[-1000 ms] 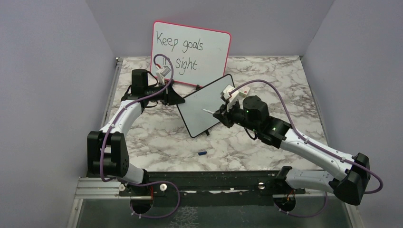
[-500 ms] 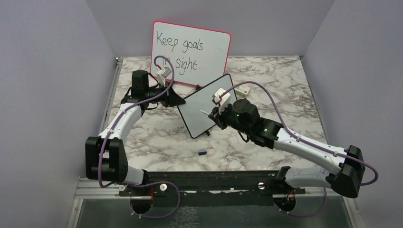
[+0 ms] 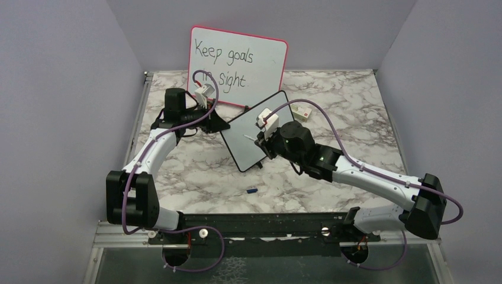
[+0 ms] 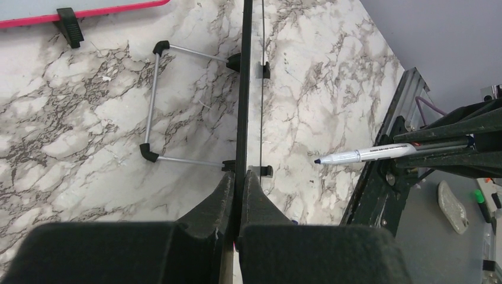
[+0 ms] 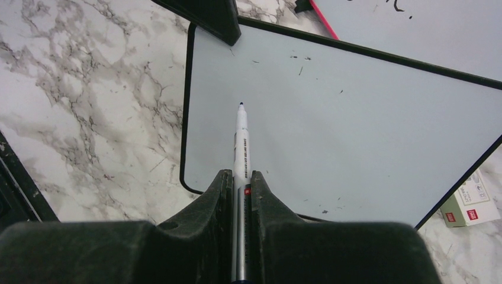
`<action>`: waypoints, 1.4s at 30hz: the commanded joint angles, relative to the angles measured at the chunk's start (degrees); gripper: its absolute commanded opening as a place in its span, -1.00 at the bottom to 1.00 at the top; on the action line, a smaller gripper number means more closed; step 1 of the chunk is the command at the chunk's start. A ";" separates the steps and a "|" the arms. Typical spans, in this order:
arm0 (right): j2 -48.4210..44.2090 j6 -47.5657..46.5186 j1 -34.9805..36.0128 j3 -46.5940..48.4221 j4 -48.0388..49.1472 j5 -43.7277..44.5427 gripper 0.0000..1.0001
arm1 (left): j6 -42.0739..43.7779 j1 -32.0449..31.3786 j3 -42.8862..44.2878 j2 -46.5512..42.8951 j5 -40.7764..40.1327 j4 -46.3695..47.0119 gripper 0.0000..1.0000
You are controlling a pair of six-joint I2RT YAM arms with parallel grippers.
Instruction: Write a sentence on the whiteboard
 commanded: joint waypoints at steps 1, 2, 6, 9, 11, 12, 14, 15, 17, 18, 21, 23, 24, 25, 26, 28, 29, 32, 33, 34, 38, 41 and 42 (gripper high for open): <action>2.02 -1.52 1.89 2.88 1.06 4.09 -0.99 | 1.81 -0.41 -0.54 -1.31 -5.32 -3.16 -1.00; 2.57 -1.73 2.67 3.26 1.43 5.47 -0.99 | 1.92 -0.56 -0.61 -1.41 -5.43 -3.16 -1.00; 5.04 -2.77 5.16 5.20 1.89 9.55 -0.99 | 2.79 -1.04 -0.63 -1.55 -6.14 -3.37 -1.00; 6.29 -2.78 5.96 6.02 2.03 11.03 -0.99 | 3.95 -1.77 -0.78 -2.54 -7.66 -4.36 -1.00; 7.03 -2.66 6.38 6.54 2.03 11.60 -0.99 | 5.03 -2.66 -1.31 -3.49 -9.56 -4.86 -1.00; 7.27 -2.69 6.59 6.73 2.13 11.75 -0.99 | 5.38 -3.15 -1.52 -4.02 -10.33 -5.12 -1.00; 7.84 -2.61 6.99 7.03 2.23 11.97 -0.99 | 6.88 -4.03 -1.87 -4.89 -11.20 -5.43 -1.00; 7.97 -2.65 7.21 7.05 2.43 11.99 -0.99 | 7.34 -4.26 -2.08 -5.32 -11.69 -5.47 -1.00; 8.07 -2.67 7.73 6.94 3.04 12.33 -0.99 | 7.70 -4.56 -2.29 -5.76 -12.93 -5.45 -1.00; 8.08 -2.73 8.01 6.78 3.50 12.36 -0.99 | 7.80 -4.59 -2.23 -5.72 -13.33 -5.57 -1.00; 8.63 -3.03 8.44 6.67 3.99 12.34 -0.99 | 8.02 -4.68 -2.21 -5.43 -13.65 -5.93 -1.00; 8.84 -3.13 8.64 6.51 5.21 12.10 -0.99 | 8.22 -4.77 -2.29 -5.34 -14.55 -6.12 -1.00; 8.96 -3.13 8.70 6.37 5.92 11.94 -0.99 | 8.36 -4.84 -2.30 -5.48 -14.92 -6.21 -1.00; 9.09 -3.13 8.73 6.21 6.35 11.83 -0.99 | 8.61 -4.90 -2.38 -5.56 -15.15 -6.30 -1.00; 9.22 -3.17 8.77 6.23 6.64 11.81 -0.99 | 8.79 -4.94 -2.43 -5.60 -15.26 -6.32 -1.00; 9.82 -3.30 8.75 6.43 6.67 12.10 -0.99 | 9.05 -5.11 -2.47 -5.76 -15.43 -6.39 -1.00; 10.08 -3.31 8.75 6.48 6.76 12.39 -0.99 | 9.04 -5.12 -2.48 -5.82 -15.53 -6.41 -1.00; 10.36 -3.39 8.83 6.27 7.40 12.93 -0.99 | 9.12 -5.20 -2.56 -5.84 -15.64 -6.39 -1.00; 10.48 -3.39 8.83 6.29 7.57 12.95 -0.99 | 9.15 -5.21 -2.56 -5.83 -15.64 -6.52 -1.00; 10.52 -3.44 8.88 6.27 7.69 12.88 -0.99 | 9.27 -5.21 -2.56 -5.84 -15.64 -6.44 -1.00; 10.92 -3.63 8.92 6.32 7.79 12.93 -0.99 | 9.30 -5.29 -2.50 -5.73 -15.72 -6.55 -1.00; 11.13 -3.66 9.01 6.45 7.79 12.87 -0.99 | 9.29 -5.34 -2.48 -5.75 -15.72 -6.58 -1.00; 11.20 -3.64 9.01 6.47 7.73 12.82 -0.99 | 9.27 -5.30 -2.54 -5.78 -15.72 -6.52 -1.00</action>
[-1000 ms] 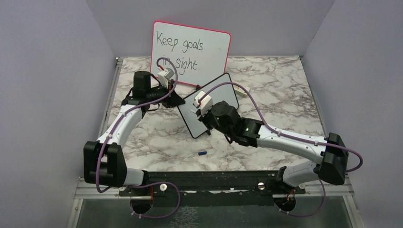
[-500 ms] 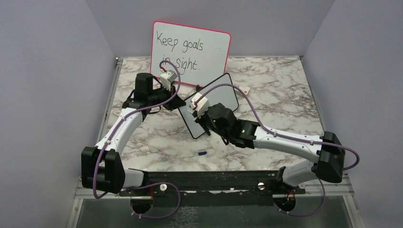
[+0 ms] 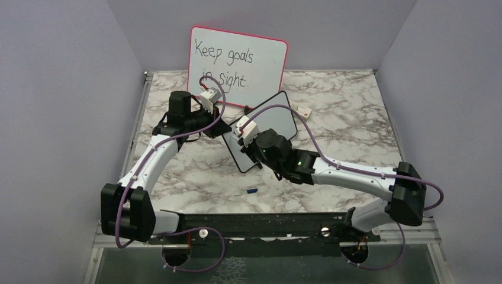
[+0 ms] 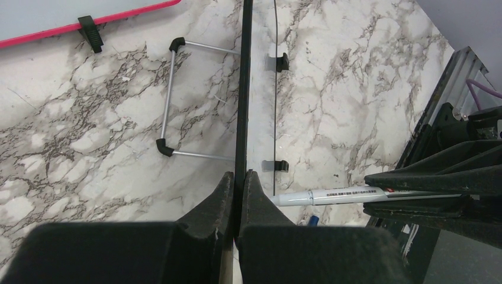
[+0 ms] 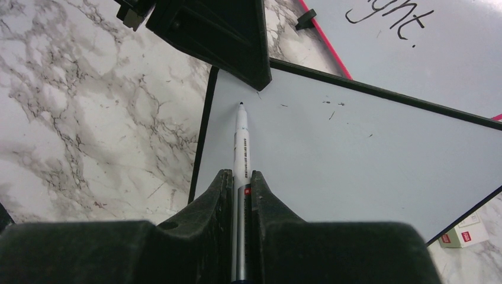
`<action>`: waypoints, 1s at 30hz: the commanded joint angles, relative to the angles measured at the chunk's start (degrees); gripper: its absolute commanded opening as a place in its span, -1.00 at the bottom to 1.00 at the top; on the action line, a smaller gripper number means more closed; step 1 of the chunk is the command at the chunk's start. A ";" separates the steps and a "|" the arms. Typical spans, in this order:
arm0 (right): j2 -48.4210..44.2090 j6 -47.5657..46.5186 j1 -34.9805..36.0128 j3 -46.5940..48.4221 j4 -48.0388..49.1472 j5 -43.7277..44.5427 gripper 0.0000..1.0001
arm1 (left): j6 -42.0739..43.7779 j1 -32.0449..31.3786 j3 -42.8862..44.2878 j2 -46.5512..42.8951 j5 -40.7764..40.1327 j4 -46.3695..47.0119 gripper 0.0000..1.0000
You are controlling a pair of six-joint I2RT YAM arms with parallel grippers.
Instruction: Write a sentence on the whiteboard
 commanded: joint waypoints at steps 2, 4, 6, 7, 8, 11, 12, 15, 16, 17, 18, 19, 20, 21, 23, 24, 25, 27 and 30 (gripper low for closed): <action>0.87 -0.49 0.77 1.47 2.54 1.10 -0.99 | 3.31 -0.25 -1.28 0.06 -6.08 -2.54 -1.00; 0.97 -0.49 0.79 1.48 2.68 0.98 -0.99 | 3.30 -0.25 -1.27 0.08 -6.08 -2.50 -1.00; 1.17 -0.49 0.87 1.48 2.75 0.95 -0.99 | 3.29 -0.25 -1.36 0.06 -6.19 -2.50 -1.00; 1.22 -0.49 0.88 1.57 2.78 0.99 -0.99 | 3.31 -0.25 -1.36 0.04 -6.13 -2.55 -1.00; 1.28 -0.48 0.88 1.57 2.78 1.12 -0.99 | 3.29 -0.25 -1.36 0.06 -6.12 -2.50 -1.00; 1.68 -0.57 0.88 1.66 2.95 1.50 -0.99 | 3.13 -0.33 -1.36 0.20 -6.02 -2.55 -1.00; 1.77 -0.64 0.88 1.72 2.96 1.60 -0.99 | 3.14 -0.33 -1.36 0.14 -5.95 -2.49 -1.00; 2.02 -0.71 0.96 1.83 2.88 1.85 -0.99 | 3.28 -0.38 -1.36 0.10 -5.95 -2.55 -1.00; 2.03 -0.75 0.97 1.91 2.87 2.01 -0.99 | 3.30 -0.34 -1.36 0.04 -5.92 -2.55 -1.00; 2.11 -0.80 0.97 1.96 2.87 2.21 -0.99 | 3.26 -0.33 -1.36 0.04 -5.87 -2.57 -1.00; 2.13 -0.83 0.97 1.93 2.79 2.43 -0.99 | 3.30 -0.41 -1.36 0.08 -5.87 -2.57 -1.00; 2.19 -0.84 0.97 1.97 2.72 2.55 -0.99 | 3.31 -0.42 -1.36 0.04 -5.87 -2.56 -1.00; 2.21 -0.91 0.97 2.00 2.63 2.72 -0.99 | 3.24 -0.42 -1.36 0.08 -5.83 -2.57 -1.00; 2.28 -0.90 0.97 2.01 2.48 2.94 -0.99 | 3.30 -0.42 -1.36 0.11 -5.82 -2.57 -1.00; 2.30 -0.93 0.97 2.01 2.43 3.43 -0.99 | 3.30 -0.42 -1.40 0.07 -5.82 -2.57 -1.00; 2.37 -0.93 0.97 2.01 2.43 3.74 -0.99 | 3.33 -0.42 -1.37 0.08 -5.82 -2.57 -1.00; 2.39 -0.93 0.97 2.01 2.43 3.99 -0.99 | 3.31 -0.46 -1.36 0.04 -5.82 -2.57 -1.00; 2.38 -0.94 0.97 2.01 2.39 4.80 -0.99 | 3.32 -0.51 -1.36 0.09 -5.88 -2.57 -1.00; 2.39 -1.01 0.97 1.88 2.59 5.91 -0.99 | 3.31 -0.51 -1.36 0.19 -5.91 -2.57 -1.00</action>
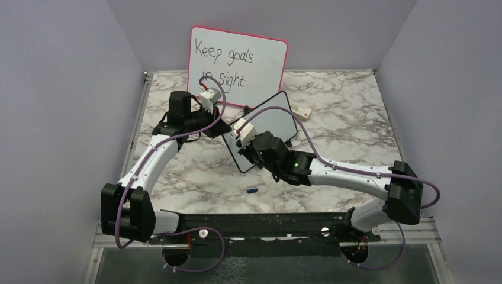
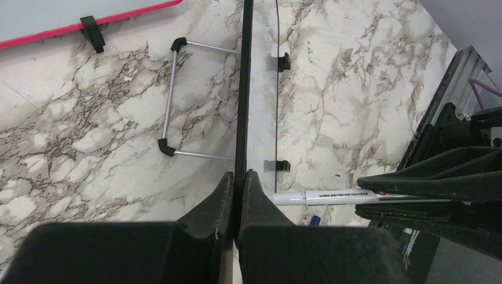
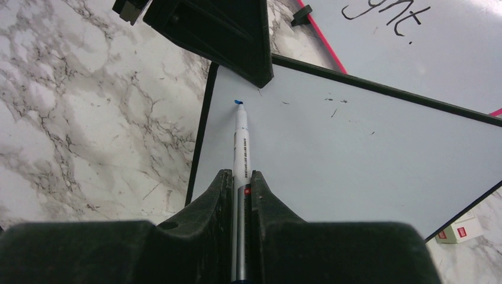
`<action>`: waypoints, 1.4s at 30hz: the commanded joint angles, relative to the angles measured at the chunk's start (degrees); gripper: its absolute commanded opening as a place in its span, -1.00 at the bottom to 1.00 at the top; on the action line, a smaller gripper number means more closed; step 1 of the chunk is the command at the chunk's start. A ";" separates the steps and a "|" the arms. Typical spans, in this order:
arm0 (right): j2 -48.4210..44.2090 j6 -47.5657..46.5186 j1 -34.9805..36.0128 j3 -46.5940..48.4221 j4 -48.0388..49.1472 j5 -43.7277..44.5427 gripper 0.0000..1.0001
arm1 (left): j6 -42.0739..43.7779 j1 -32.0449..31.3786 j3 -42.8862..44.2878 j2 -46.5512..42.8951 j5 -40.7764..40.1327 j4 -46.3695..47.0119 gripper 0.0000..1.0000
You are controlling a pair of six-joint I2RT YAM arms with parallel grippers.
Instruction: Write a sentence on the whiteboard
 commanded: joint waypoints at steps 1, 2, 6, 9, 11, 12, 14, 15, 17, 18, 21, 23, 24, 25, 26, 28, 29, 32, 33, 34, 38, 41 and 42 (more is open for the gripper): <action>0.94 -0.58 0.29 1.81 1.92 4.03 -0.99 | 3.09 -0.25 -1.36 0.16 -5.67 -2.54 -1.00; 0.94 -0.50 0.29 1.68 1.97 4.32 -0.99 | 3.09 -0.25 -1.36 0.20 -5.67 -2.55 -1.00; 1.02 -0.23 0.29 1.57 2.22 5.50 -0.99 | 3.09 -0.33 -1.36 0.19 -5.74 -2.55 -1.00; 0.86 -0.23 0.29 1.40 2.50 6.46 -0.99 | 3.09 -0.33 -1.36 0.27 -5.67 -2.55 -1.00; 0.78 -0.23 0.29 1.27 2.71 6.68 -0.99 | 3.09 -0.33 -1.36 0.27 -5.75 -2.55 -1.00; 0.70 -0.23 0.29 1.18 2.82 6.65 -0.99 | 3.09 -0.35 -1.36 0.22 -5.75 -2.55 -1.00; 0.41 -0.23 0.29 1.05 2.85 6.26 -0.99 | 3.09 -0.33 -1.36 0.34 -5.93 -2.57 -1.00; 0.15 -0.23 0.29 0.86 2.97 5.96 -0.99 | 3.09 -0.33 -1.36 0.30 -6.05 -2.59 -1.00; -0.54 -0.60 0.29 0.37 3.09 4.54 -0.99 | 3.13 -0.34 -1.36 0.40 -6.28 -2.58 -1.00; -1.08 -0.61 0.29 0.01 3.28 3.78 -0.99 | 3.10 -0.33 -1.36 0.41 -6.36 -2.63 -1.00; -2.04 -0.67 0.29 -0.78 3.35 1.93 -0.99 | 3.01 -0.36 -1.32 0.51 -6.41 -2.63 -1.00; -2.30 -0.62 0.29 -0.89 2.81 1.32 -0.99 | 3.03 -0.33 -1.27 0.50 -6.46 -2.64 -1.00; -2.23 -0.47 0.29 -0.81 2.46 1.19 -0.99 | 3.08 -0.33 -1.27 0.55 -6.50 -2.64 -1.00; -2.18 -0.37 0.29 -0.81 2.16 1.09 -0.99 | 3.09 -0.39 -1.27 0.56 -6.49 -2.64 -1.00; -2.14 -0.20 0.29 -0.88 1.93 1.08 -0.99 | 3.09 -0.36 -1.27 0.56 -6.46 -2.64 -1.00; -2.13 0.14 0.29 -1.02 1.68 0.91 -0.99 | 3.02 -0.34 -1.27 0.49 -6.52 -2.63 -1.00; -2.16 0.35 0.29 -1.09 1.59 0.97 -0.99 | 3.07 -0.38 -1.27 0.51 -6.63 -2.61 -1.00; -2.22 0.79 0.29 -1.28 1.20 1.53 -0.99 | 3.04 -0.39 -1.27 0.63 -6.55 -2.64 -1.00; -2.22 0.84 0.29 -1.32 1.19 1.66 -0.99 | 3.05 -0.34 -1.27 0.59 -6.55 -2.58 -1.00; -2.21 0.91 0.29 -1.40 1.14 1.89 -0.99 | 3.05 -0.34 -1.27 0.58 -6.55 -2.63 -1.00; -1.88 1.03 0.29 -1.41 1.34 2.06 -0.99 | 3.09 -0.34 -1.27 0.56 -6.55 -2.72 -1.00; -1.76 1.08 0.29 -1.24 1.43 1.75 -0.99 | 3.06 -0.40 -1.34 0.58 -6.63 -2.72 -1.00; -1.78 1.09 0.29 -1.32 1.51 1.62 -0.99 | 3.06 -0.39 -1.31 0.57 -6.63 -2.72 -1.00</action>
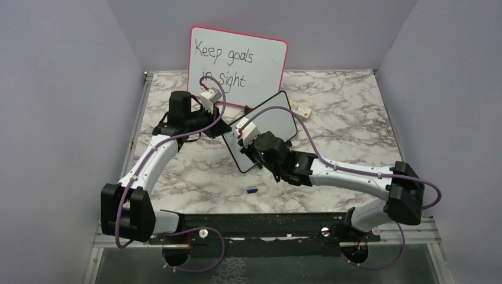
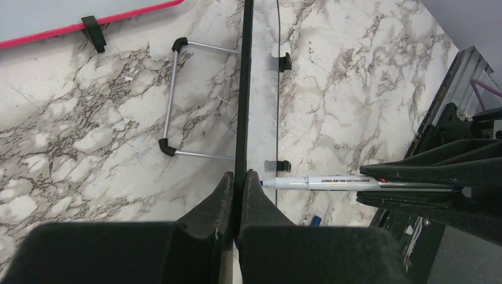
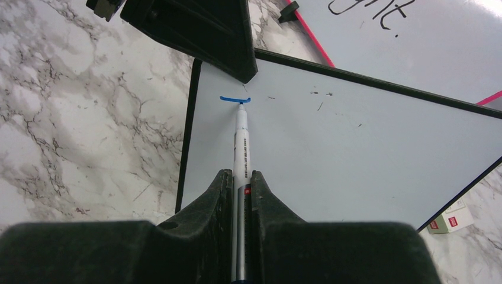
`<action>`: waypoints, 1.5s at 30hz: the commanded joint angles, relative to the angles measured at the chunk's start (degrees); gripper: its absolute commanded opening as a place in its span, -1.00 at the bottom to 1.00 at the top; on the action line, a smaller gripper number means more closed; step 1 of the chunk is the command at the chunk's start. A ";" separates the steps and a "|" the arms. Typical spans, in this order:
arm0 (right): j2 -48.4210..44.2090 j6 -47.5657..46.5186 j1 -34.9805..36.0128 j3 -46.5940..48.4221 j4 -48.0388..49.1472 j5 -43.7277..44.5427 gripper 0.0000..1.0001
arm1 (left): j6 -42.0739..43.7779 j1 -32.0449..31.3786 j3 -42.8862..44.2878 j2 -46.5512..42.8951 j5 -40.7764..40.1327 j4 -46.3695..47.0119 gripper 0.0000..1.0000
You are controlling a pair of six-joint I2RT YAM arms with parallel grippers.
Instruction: Write a sentence on the whiteboard
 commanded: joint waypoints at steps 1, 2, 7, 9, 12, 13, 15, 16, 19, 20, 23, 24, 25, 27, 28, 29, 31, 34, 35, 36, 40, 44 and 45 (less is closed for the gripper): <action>-1.09 0.81 0.27 -0.42 1.16 -0.52 -0.99 | 3.06 -0.28 -1.30 0.57 -6.16 -2.70 -1.00; -1.07 0.81 0.27 -0.43 1.20 -0.44 -0.99 | 3.08 -0.23 -1.28 0.66 -6.15 -2.68 -1.00; -0.82 0.81 0.27 -0.35 1.79 -0.50 -0.99 | 3.06 -0.31 -1.30 0.67 -6.15 -2.68 -1.00; -0.67 0.85 0.27 -0.32 1.89 -0.59 -0.99 | 3.08 -0.32 -1.34 0.68 -6.07 -2.70 -1.00; -0.54 0.83 0.27 -0.16 2.08 -0.78 -0.99 | 3.02 -0.33 -1.36 0.66 -6.11 -2.68 -1.00; -0.41 0.81 0.27 -0.09 2.02 -0.78 -0.99 | 3.08 -0.35 -1.36 0.66 -5.99 -2.70 -1.00; -0.23 0.88 0.27 -0.05 2.08 -0.65 -0.99 | 3.04 -0.31 -1.36 0.65 -5.98 -2.70 -1.00; -0.19 0.89 0.27 0.01 2.21 -0.69 -0.99 | 3.08 -0.32 -1.32 0.69 -5.98 -2.70 -1.00; -0.03 0.81 0.31 0.10 2.39 -0.71 -0.99 | 3.08 -0.31 -1.36 0.72 -5.89 -2.70 -1.00; 0.06 0.81 0.27 0.20 2.42 -0.56 -0.99 | 3.04 -0.37 -1.36 0.67 -5.89 -2.69 -1.00; 0.42 0.81 0.27 0.29 2.44 -0.58 -0.99 | 3.02 -0.40 -1.36 0.65 -5.80 -2.70 -1.00; 0.54 0.81 0.27 0.35 2.37 -0.68 -0.99 | 3.08 -0.40 -1.36 0.66 -5.80 -2.70 -1.00; 0.65 0.81 0.27 0.43 2.31 -0.63 -0.99 | 3.04 -0.44 -1.36 0.65 -5.81 -2.69 -1.00; 0.82 0.79 0.27 0.60 1.88 -0.53 -0.99 | 3.08 -0.41 -1.36 0.64 -5.80 -2.70 -1.00; 0.91 0.76 0.27 0.74 1.52 -0.59 -0.99 | 3.08 -0.42 -1.40 0.57 -5.80 -2.70 -1.00; 1.01 0.80 0.27 0.83 1.21 -0.53 -0.99 | 3.09 -0.46 -1.37 0.57 -5.76 -2.70 -1.00; 1.05 0.87 0.27 1.04 0.36 -0.52 -0.99 | 3.09 -0.40 -1.36 0.56 -5.80 -2.69 -1.00; 1.10 1.03 0.27 1.34 -1.07 -0.47 -0.99 | 3.09 -0.41 -1.36 0.58 -5.80 -2.70 -1.00; 1.20 1.11 0.27 1.51 -1.65 -0.51 -0.99 | 3.05 -0.42 -1.32 0.56 -5.84 -2.70 -1.00; 1.26 1.15 0.27 1.62 -1.92 -0.52 -0.99 | 3.08 -0.43 -1.36 0.56 -5.81 -2.70 -1.00; 1.55 1.56 0.27 2.00 -4.73 -0.61 -0.99 | 3.09 -0.43 -1.36 0.53 -5.89 -2.70 -1.00; 1.70 2.10 0.27 2.03 -6.21 -1.39 -0.99 | 3.09 -0.40 -1.28 0.53 -5.89 -2.70 -1.00; 1.80 2.19 0.27 2.10 -6.61 -1.66 -0.99 | 3.09 -0.41 -1.27 0.57 -5.89 -2.70 -1.00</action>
